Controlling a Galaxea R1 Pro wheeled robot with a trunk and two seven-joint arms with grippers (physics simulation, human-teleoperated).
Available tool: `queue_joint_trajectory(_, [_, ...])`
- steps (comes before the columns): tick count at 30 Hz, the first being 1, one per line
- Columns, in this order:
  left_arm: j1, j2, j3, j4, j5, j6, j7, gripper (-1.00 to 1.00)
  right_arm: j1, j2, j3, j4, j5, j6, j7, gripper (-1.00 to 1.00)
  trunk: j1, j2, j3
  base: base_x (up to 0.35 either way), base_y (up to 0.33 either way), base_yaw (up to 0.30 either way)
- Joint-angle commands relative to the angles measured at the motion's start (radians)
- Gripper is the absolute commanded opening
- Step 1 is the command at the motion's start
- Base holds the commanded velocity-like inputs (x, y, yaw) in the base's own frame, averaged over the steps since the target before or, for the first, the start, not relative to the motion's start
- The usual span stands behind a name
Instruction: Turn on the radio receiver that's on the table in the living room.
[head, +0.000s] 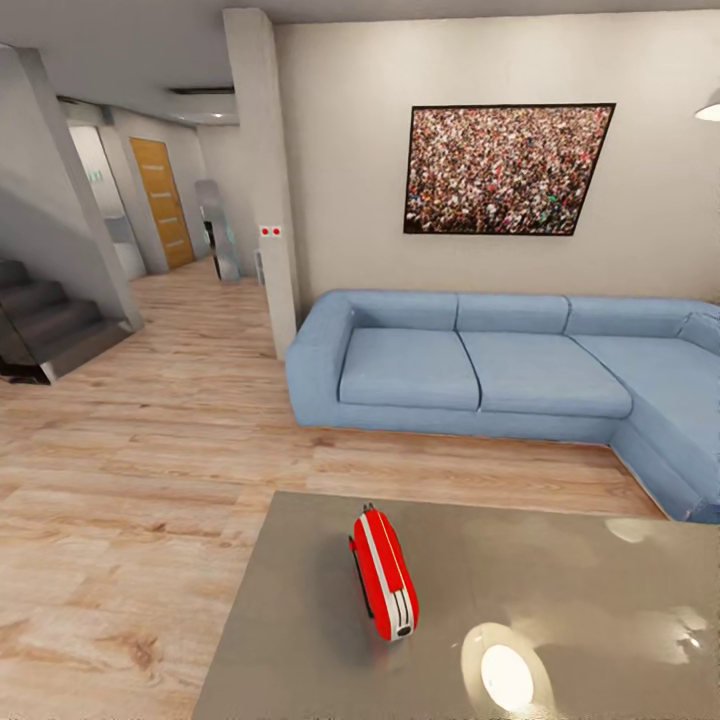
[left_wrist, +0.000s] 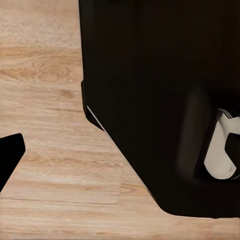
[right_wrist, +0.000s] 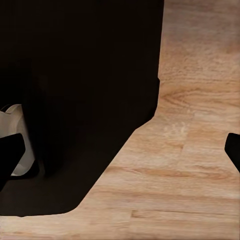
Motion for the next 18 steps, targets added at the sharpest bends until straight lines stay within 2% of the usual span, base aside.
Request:
queue_joint_trajectory(1, [0.0,0.0,0.0,0.0,0.0,0.0,0.0,1.0,0.0,0.0,0.0,0.0,0.0,0.0,0.0,1.0,0.0,0.0,-0.002,0.0,0.0,-0.028])
queue_joint_trajectory(18, [0.0,0.001,-0.001,0.0,0.0,0.0,0.0,1.0,0.0,0.0,0.0,0.0,0.0,0.0,0.0,1.0,0.0,0.0,-0.029,0.0,0.0,-0.003])
